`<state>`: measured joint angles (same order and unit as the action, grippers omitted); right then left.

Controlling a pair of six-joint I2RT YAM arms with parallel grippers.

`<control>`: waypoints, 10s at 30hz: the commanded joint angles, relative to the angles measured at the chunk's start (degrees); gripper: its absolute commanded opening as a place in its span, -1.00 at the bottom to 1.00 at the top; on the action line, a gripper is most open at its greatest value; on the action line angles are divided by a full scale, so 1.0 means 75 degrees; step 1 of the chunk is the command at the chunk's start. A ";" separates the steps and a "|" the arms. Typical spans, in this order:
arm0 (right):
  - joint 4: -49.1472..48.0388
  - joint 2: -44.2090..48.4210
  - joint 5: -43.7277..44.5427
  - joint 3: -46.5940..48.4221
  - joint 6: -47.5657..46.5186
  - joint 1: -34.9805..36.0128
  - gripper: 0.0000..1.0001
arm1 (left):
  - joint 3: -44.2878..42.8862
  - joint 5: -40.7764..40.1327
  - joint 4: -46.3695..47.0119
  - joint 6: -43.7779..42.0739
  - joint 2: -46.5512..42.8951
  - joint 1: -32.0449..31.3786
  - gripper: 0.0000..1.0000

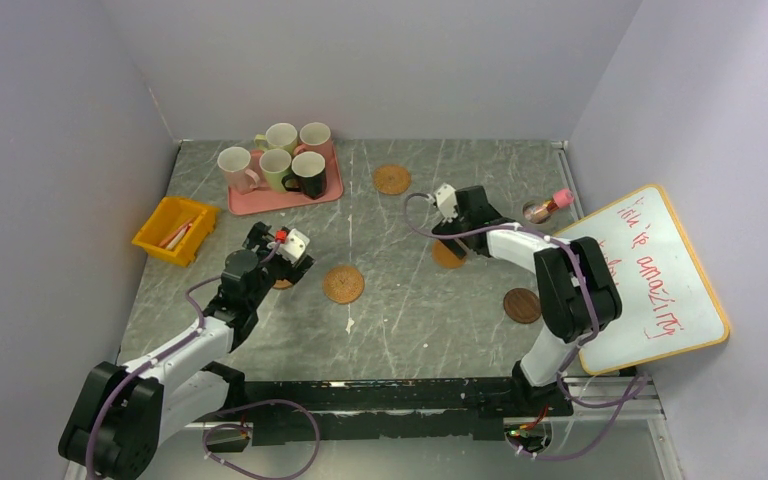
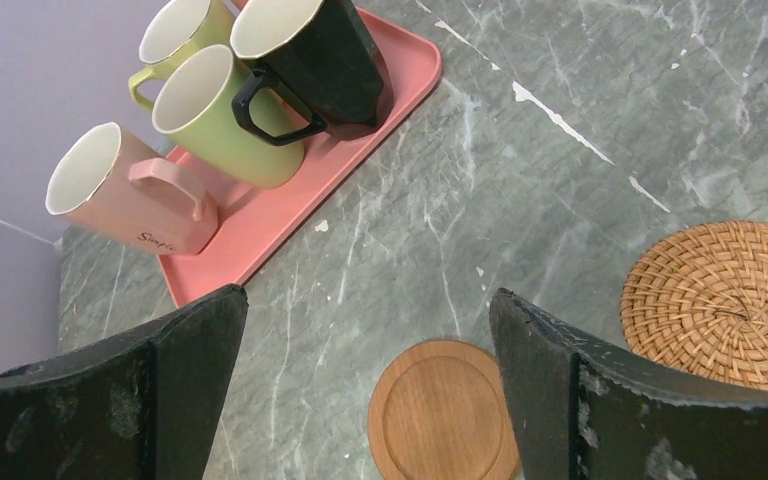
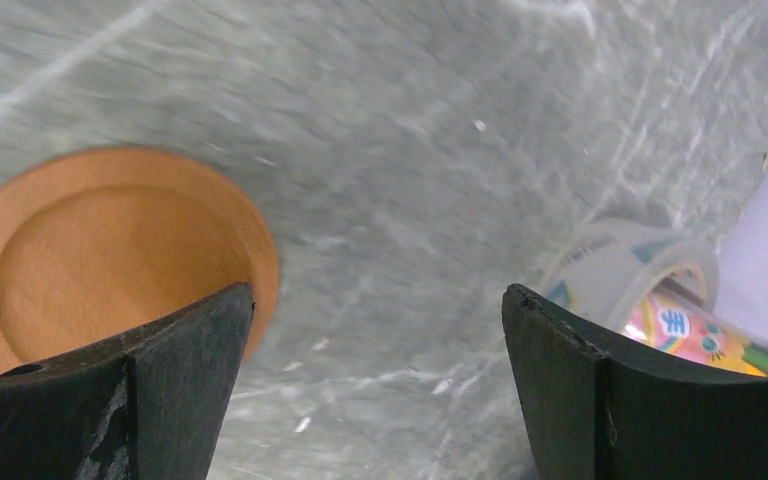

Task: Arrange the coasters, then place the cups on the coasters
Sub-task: Move the coaster to the center of the board.

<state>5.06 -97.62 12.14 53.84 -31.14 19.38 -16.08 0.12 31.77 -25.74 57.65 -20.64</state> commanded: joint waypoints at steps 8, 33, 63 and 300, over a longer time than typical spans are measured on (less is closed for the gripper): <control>0.0519 0.0930 0.0120 0.0222 -0.0641 -0.0981 1.00 | -0.0213 0.0019 0.0192 0.0062 0.0115 0.0034 0.93; 0.4352 0.3824 -0.1042 -0.1681 -0.4994 -0.1938 1.00 | -0.0221 -0.0004 0.0158 0.0031 0.0107 0.0034 0.93; 0.1746 0.2508 -0.3199 -0.1981 -0.3203 0.0656 1.00 | -0.0244 -0.0004 0.0161 -0.0010 0.0203 0.0034 0.93; -0.3223 0.1425 0.0366 0.0016 0.2006 0.0486 1.00 | -0.3372 -0.1473 -0.3949 -0.1891 0.3220 -0.0377 0.93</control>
<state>-18.00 -88.18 15.75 53.39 -16.91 23.29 -38.74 -8.91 7.51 -37.39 80.23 -23.86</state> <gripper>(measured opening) 0.997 0.966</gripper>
